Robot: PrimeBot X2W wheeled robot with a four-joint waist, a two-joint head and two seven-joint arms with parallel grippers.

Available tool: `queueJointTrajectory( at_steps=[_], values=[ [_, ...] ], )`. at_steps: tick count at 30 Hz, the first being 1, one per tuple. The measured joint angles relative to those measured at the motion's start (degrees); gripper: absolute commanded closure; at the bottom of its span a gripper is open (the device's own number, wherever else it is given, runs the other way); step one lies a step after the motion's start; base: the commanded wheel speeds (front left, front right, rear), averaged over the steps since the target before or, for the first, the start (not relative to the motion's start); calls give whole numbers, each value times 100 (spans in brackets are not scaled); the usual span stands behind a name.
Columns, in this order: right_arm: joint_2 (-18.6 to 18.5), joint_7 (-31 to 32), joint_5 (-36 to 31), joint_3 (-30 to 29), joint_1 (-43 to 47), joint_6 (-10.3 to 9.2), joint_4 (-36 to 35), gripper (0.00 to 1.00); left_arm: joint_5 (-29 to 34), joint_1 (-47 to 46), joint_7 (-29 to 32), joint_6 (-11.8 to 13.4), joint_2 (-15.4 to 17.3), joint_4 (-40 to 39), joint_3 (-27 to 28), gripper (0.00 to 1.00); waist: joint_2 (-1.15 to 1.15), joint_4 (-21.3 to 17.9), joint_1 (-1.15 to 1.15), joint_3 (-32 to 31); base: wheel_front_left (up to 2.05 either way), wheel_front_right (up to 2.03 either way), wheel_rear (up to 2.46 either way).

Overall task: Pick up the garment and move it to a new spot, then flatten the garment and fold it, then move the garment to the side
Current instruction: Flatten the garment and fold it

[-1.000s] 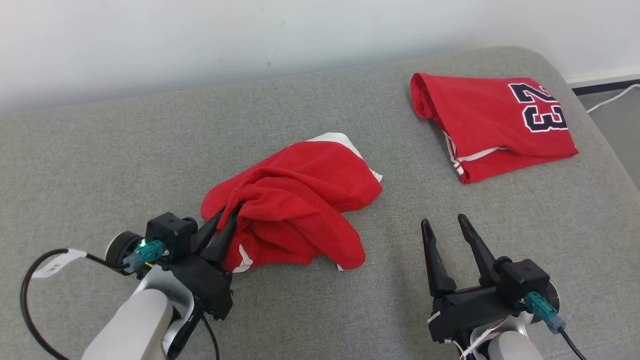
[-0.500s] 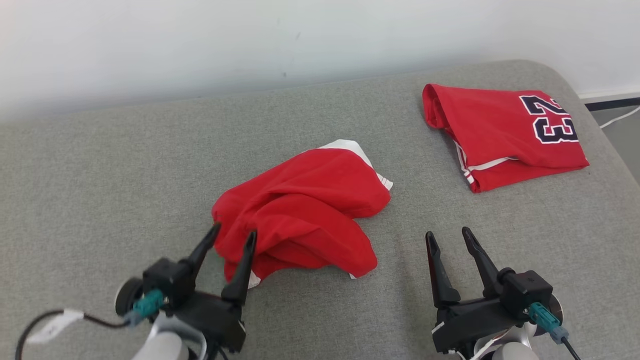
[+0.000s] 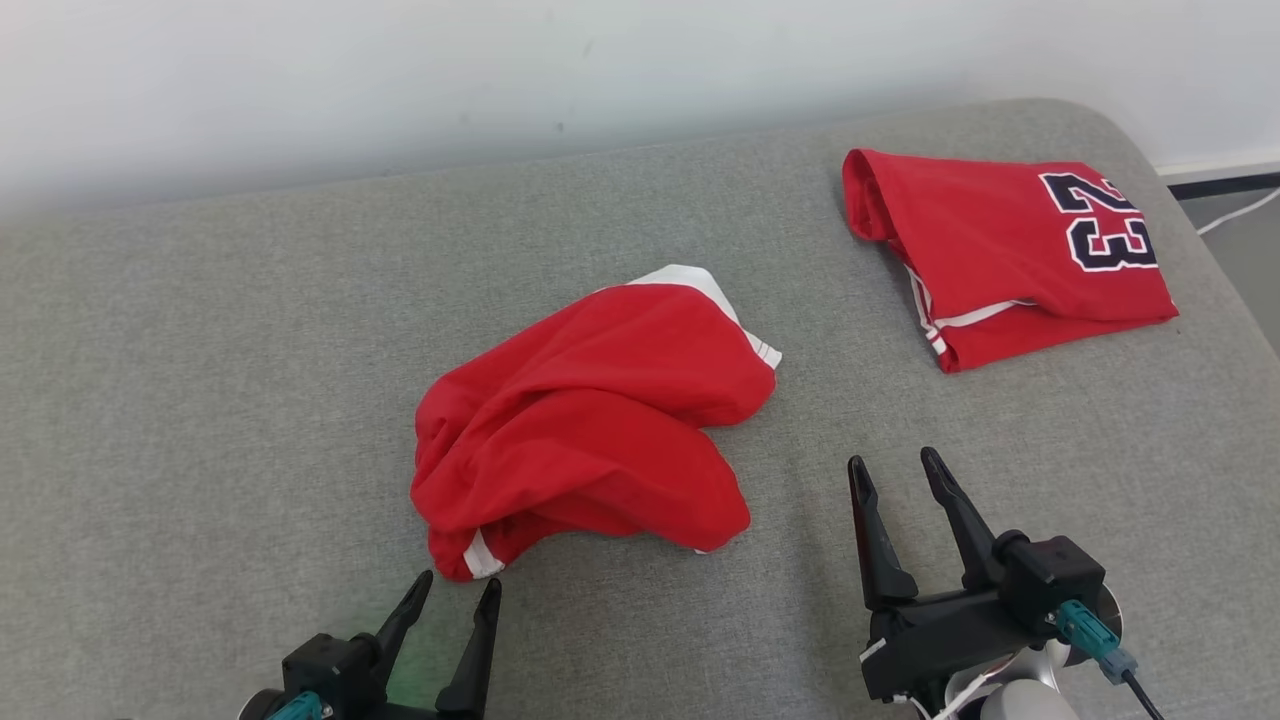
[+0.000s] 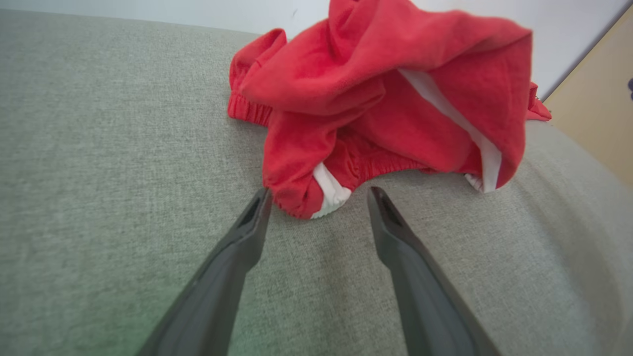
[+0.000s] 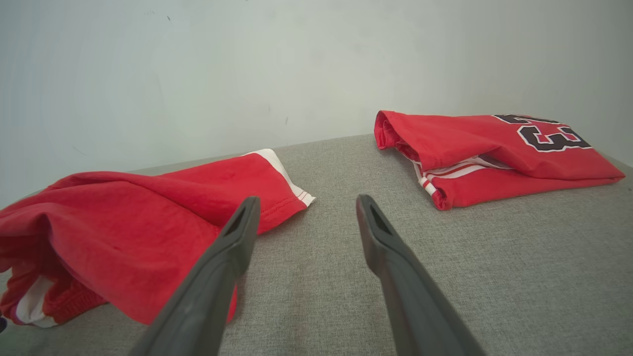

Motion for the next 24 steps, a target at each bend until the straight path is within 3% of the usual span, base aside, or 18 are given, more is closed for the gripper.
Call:
queueJointTrajectory(
  at_steps=[14, 15, 16, 24],
  values=[
    [0, 0, -5, 24, -92, 1, 54, 0, 136, -192, 0, -126, -207, 513, 399, 0, 0, -317, 0, 86, 0, 0, 0],
    [-1, 0, -12, 13, -94, 0, 54, 0, 149, -203, 0, -127, -249, 531, 475, 55, 0, -324, 0, 97, 0, 0, 0],
    [-1, 0, -26, 1, -95, 0, 54, 0, 157, -245, 0, -140, -289, 577, 524, 100, 0, -325, 0, 108, 0, 0, 0],
    [0, 0, -122, -79, -73, 0, 76, 0, 590, -301, -2, -242, -474, 560, 934, 100, 1, -168, 1, 66, 0, 0, 0]
  ],
)
